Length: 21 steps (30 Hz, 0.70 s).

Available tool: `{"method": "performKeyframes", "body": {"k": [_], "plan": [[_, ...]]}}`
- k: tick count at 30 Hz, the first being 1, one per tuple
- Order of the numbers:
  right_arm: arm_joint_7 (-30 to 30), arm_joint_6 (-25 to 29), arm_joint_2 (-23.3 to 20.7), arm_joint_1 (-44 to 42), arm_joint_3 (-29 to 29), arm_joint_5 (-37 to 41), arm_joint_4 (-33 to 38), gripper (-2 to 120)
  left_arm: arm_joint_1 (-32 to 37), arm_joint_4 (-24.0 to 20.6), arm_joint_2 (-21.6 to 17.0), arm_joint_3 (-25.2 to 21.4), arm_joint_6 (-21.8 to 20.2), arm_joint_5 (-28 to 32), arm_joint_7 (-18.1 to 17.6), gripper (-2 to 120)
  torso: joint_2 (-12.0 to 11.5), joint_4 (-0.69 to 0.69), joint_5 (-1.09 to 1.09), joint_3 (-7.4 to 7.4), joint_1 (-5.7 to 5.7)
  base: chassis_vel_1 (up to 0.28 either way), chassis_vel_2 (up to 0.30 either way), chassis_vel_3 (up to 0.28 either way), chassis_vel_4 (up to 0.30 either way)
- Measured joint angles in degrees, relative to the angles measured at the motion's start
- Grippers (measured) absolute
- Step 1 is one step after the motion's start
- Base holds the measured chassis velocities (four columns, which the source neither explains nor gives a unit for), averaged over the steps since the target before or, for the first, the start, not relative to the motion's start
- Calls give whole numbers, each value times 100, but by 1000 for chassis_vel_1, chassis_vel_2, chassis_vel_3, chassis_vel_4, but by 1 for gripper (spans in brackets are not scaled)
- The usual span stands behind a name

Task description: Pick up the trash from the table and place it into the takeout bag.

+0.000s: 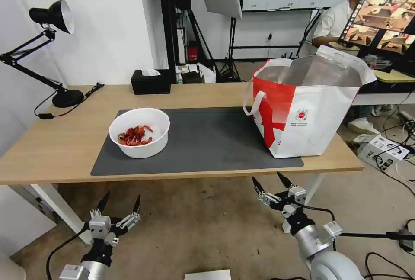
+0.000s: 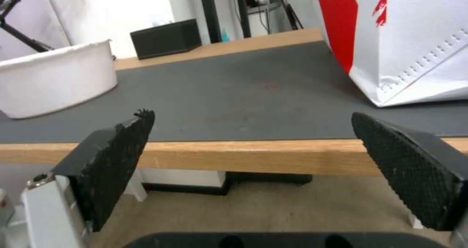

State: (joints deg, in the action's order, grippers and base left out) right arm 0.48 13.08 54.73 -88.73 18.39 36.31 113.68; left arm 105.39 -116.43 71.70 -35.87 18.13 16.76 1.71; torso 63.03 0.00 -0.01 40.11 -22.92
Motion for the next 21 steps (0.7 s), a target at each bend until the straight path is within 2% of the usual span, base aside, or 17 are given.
{"method": "performKeyframes", "body": {"k": [7,11,12,14,15,16,18,19,21], "plan": [[11,-43,-20,14,-41,1,-9,100,-2,-9,40,10,2,-16,2,100,0,0,0,0,0,0,0,0,0],[14,-46,-22,16,-42,4,-8,100,-162,-235,-248,-185,-165,250,-86,100,0,1,0,0,0,0,0,0,0],[14,-46,-22,16,-42,4,-9,100,-259,-324,-412,-265,-310,418,-152,100,0,1,0,0,0,0,0,0,0],[13,-47,-24,17,-43,6,-8,100,-638,-501,-983,-482,-710,951,-351,100,0,1,-1,0,0,0,0,0,0],[13,-47,-24,17,-43,6,-8,100,-638,-501,-983,-482,-710,951,-351,100,0,1,-1,0,0,0,0,0,0],[15,-48,-23,18,-43,7,-8,100,-796,-516,-1192,-542,-820,1134,-428,100,-1,-1,1,0,0,0,0,0,0],[15,-49,-24,19,-43,9,-9,100,-1272,-473,-1905,-616,-1121,1785,-556,100,-1,-1,-1,0,0,0,0,0,0],[15,-49,-24,19,-43,9,-9,100,-1272,-473,-1905,-616,-1121,1785,-556,100,-1,-1,-1,0,0,0,0,0,0],[14,-50,-25,19,-43,10,-8,100,-1667,-354,-2455,-499,-1338,2390,-698,100,-1,1,-2,1,-1,0,0,0,0]]}}
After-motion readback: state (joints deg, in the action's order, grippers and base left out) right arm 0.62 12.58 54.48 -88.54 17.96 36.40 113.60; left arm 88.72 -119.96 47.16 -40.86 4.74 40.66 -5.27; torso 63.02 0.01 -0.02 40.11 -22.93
